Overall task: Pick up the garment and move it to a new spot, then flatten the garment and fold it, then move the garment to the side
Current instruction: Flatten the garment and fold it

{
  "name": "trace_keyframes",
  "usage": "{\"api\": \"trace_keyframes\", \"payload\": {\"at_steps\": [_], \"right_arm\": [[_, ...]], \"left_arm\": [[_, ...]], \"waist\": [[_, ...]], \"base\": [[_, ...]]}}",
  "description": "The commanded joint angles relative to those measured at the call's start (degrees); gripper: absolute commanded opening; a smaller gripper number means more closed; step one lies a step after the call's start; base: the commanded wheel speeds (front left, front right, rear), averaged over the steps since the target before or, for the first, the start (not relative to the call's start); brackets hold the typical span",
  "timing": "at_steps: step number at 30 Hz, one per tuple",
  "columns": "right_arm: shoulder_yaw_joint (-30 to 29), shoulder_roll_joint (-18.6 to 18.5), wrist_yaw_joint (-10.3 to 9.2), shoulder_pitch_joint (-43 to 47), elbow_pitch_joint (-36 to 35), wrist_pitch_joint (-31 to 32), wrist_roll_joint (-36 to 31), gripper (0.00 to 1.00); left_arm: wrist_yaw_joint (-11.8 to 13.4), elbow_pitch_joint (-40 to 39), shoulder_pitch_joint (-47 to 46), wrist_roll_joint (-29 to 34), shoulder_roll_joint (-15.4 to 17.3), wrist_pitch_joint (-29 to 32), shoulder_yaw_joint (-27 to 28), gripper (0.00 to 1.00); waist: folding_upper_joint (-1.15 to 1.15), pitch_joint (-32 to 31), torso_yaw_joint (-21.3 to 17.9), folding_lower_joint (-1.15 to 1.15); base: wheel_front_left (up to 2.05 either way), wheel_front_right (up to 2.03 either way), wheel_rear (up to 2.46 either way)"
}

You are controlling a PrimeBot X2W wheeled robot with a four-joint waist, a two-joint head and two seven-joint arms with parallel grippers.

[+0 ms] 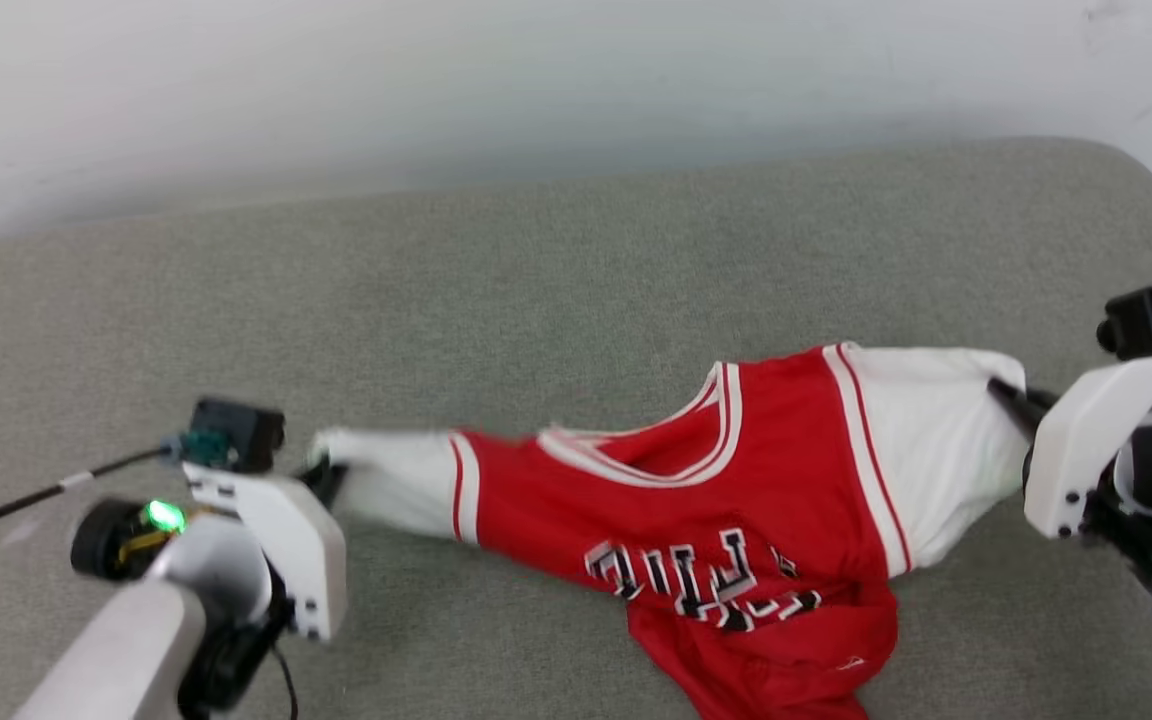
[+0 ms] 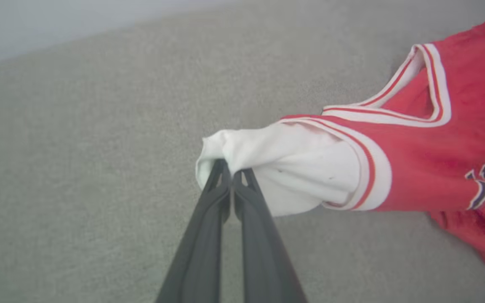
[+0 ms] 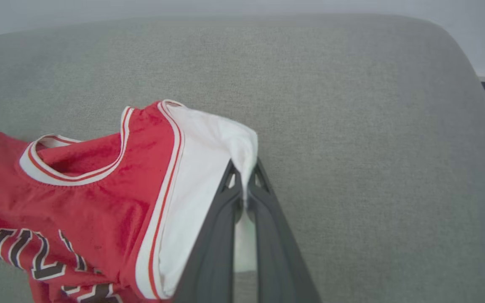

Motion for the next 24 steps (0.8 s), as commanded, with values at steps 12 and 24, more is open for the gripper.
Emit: {"api": "trace_keyframes", "payload": {"at_steps": [12, 24], "right_arm": [[0.2, 2.2, -0.02, -20.0, 9.8, -12.7, -4.5, 0.0], [-0.5, 4.2, -0.02, -45.6, 20.6, -24.3, -6.8, 0.0]], "left_arm": [[0.4, 7.6, -23.3, 2.6, -6.2, -12.1, 5.2, 0.0], [-4.5, 24.6, -49.8, 3.1, -6.5, -19.5, 8.8, 0.0]], "waist": [[0.0, 0.9, 0.7, 0.0], [0.0, 11.6, -0.5, 0.0]], "base": [[0.0, 0.0, 0.0], [0.0, 0.0, 0.0]]}}
